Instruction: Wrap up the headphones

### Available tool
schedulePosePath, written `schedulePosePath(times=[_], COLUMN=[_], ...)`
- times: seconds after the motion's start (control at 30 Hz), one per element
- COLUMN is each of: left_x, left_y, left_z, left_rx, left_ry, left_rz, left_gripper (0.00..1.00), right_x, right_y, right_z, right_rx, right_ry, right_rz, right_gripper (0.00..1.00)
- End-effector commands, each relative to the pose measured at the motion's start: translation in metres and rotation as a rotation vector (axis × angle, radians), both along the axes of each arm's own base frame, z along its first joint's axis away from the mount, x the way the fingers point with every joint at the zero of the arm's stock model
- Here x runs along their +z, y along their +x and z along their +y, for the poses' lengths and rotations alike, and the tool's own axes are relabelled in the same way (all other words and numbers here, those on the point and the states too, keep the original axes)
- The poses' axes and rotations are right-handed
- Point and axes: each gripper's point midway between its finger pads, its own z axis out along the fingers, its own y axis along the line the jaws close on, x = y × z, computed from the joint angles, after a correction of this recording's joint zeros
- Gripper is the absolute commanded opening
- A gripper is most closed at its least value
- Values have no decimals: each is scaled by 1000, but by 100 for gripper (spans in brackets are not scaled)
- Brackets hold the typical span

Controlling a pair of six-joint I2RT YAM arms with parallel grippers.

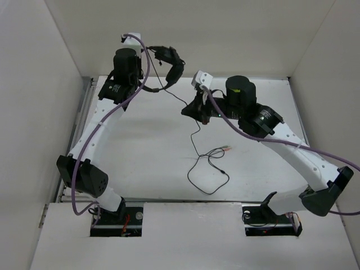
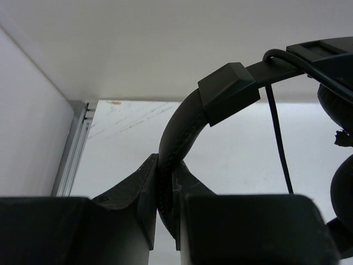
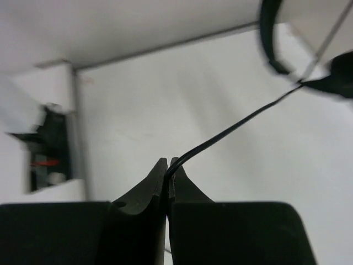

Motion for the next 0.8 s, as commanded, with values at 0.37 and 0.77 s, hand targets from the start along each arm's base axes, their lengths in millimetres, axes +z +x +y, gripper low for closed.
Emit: schedulePosePath(times=[0.37,0.77], left_x=[-70,-53], left_y=[-40,-99], left_z=[-56,-145], left_rx=[-208,-590], left_ry=[211,185], left_rz=[113,125], left_gripper=[0,0], right_x=[142,136], right_y=[127,157], right_z=[-107,-133], right_rx=[-810,-914], right_ry=[-752,-708], right_rz=[-1259,-1460], right_gripper=[0,4])
